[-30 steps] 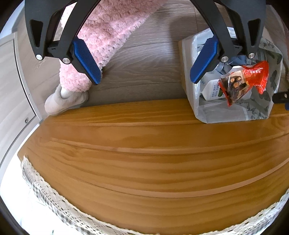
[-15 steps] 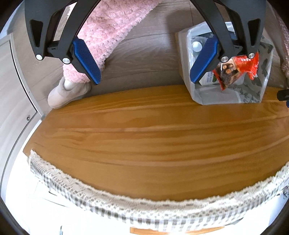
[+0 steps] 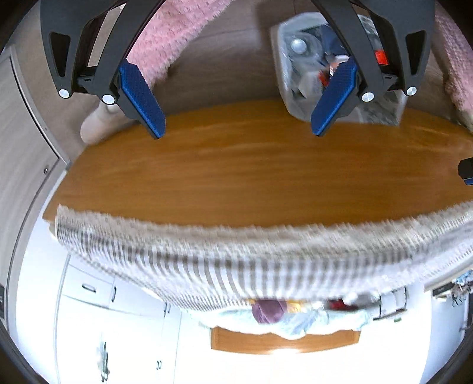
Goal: Collect trash
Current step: 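Raise both open tools from the bin and turn toward the bed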
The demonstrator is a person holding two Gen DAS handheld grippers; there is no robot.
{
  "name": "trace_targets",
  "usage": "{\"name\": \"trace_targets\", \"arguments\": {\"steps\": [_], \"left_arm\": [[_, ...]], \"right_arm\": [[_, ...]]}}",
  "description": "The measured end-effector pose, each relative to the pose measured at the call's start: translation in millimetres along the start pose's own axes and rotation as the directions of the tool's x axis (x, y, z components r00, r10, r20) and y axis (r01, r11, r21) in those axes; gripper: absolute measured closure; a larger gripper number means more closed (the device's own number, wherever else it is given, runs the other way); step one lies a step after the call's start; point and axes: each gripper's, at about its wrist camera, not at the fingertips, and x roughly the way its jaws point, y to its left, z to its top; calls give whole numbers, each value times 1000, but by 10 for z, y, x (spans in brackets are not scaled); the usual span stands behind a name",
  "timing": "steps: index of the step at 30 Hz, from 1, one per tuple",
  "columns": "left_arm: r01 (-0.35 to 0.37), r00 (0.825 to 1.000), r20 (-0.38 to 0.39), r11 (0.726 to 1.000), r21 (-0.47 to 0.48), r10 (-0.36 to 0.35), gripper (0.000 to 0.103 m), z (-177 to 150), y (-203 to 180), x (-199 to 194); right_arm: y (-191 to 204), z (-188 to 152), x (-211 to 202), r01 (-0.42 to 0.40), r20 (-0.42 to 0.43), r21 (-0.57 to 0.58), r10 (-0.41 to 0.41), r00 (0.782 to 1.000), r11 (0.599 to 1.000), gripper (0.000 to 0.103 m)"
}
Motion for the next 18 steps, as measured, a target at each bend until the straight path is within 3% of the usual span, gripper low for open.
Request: {"name": "trace_targets", "arguments": {"steps": [10, 18], "left_arm": [[0, 981, 195, 1000, 21, -4, 8, 311, 58, -509], [-8, 967, 255, 1000, -10, 10, 8, 412, 191, -669]], "right_arm": [[287, 465, -346, -66, 140, -43, 72, 988, 997, 8], [379, 661, -496, -83, 202, -65, 95, 975, 994, 8]]}}
